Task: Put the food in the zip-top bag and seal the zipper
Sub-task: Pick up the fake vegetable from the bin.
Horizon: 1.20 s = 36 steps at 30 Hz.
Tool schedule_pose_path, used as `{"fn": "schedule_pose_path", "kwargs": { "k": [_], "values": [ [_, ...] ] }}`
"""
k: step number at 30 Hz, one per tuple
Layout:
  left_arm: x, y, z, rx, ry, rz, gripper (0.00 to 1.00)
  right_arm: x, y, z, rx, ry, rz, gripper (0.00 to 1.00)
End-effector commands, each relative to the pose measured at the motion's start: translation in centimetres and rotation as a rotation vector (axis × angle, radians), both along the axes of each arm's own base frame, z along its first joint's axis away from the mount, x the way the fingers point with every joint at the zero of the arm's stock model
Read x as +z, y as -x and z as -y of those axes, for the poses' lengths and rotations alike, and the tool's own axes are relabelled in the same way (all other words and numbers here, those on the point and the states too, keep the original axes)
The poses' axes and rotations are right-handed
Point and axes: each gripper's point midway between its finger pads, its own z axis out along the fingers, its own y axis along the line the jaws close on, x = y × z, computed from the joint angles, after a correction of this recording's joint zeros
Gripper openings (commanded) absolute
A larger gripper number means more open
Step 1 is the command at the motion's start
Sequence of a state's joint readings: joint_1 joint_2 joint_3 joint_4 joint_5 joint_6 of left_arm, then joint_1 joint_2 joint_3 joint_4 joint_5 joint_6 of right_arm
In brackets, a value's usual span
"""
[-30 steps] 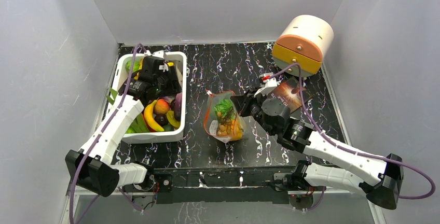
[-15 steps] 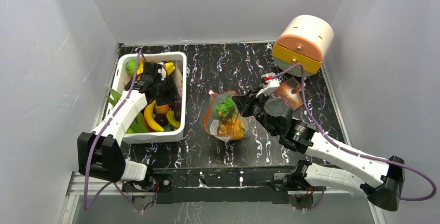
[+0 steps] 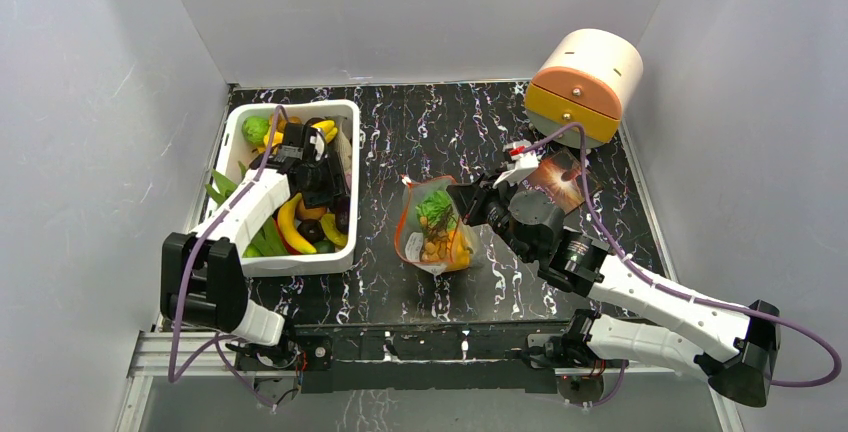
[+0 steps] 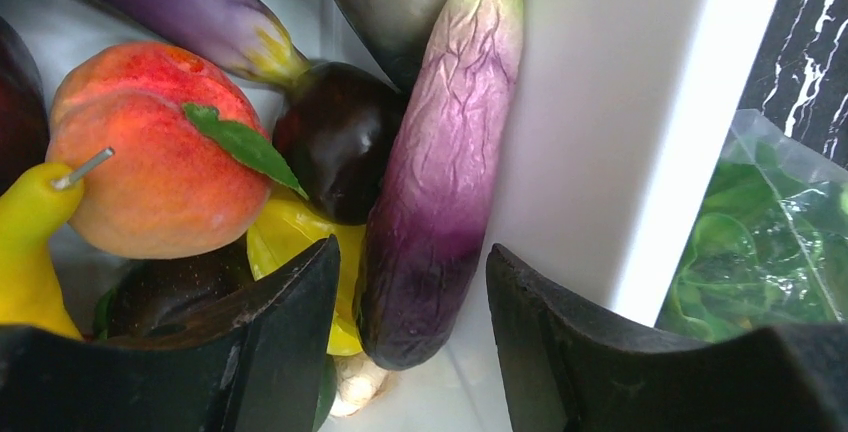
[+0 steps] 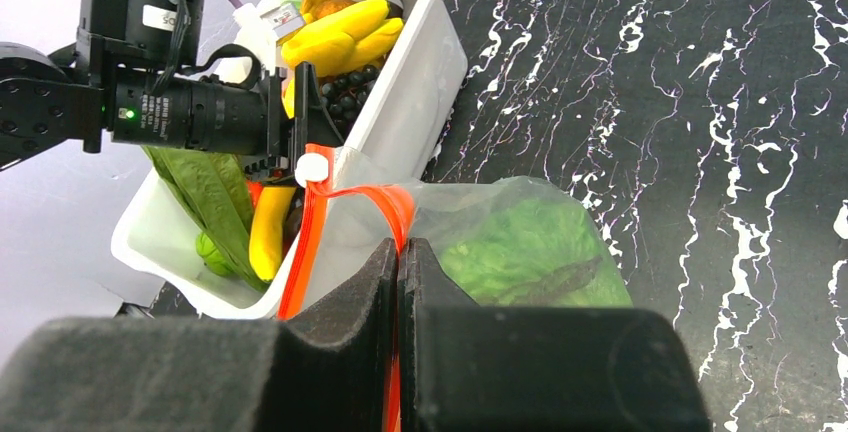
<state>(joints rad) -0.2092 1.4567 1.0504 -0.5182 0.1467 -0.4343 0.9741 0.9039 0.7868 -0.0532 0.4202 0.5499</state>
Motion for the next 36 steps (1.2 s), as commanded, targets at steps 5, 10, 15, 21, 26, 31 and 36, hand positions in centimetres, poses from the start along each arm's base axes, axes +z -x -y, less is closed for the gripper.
{"fn": "schedule_pose_path", "kwargs": {
  "k": [5,10,15,21,26,31,36],
  "values": [
    [-1.8,0.2,0.8,-0.048,0.026,-0.050,0.54,3.4,-0.2,0.3,-0.011,-0.066,0.076,0.00],
    [-2.4,0.3,0.3,-0.039,0.000,-0.070,0.45,3.3,-0.1,0.0,-0.001,-0.068,0.072,0.00],
    [-1.1,0.3,0.1,-0.035,-0.010,-0.042,0.30,3.3,-0.1,0.1,-0.001,-0.069,0.069,0.00],
    [2.3,0.2,-0.6,-0.014,-0.025,0.046,0.18,2.8,0.0,-0.1,0.003,-0.074,0.056,0.00],
    [5.3,0.2,-0.7,-0.004,-0.011,0.131,0.13,2.6,0.0,-0.3,0.004,-0.092,0.036,0.00],
    [8.8,0.2,-0.3,0.007,0.034,0.224,0.11,2.4,-0.1,-0.6,-0.004,-0.114,0.008,0.00],
    [13.0,0.7,1.8,-0.070,0.165,0.327,0.11,2.4,-0.3,-0.9,-0.011,-0.139,-0.012,0.00]
  ]
}}
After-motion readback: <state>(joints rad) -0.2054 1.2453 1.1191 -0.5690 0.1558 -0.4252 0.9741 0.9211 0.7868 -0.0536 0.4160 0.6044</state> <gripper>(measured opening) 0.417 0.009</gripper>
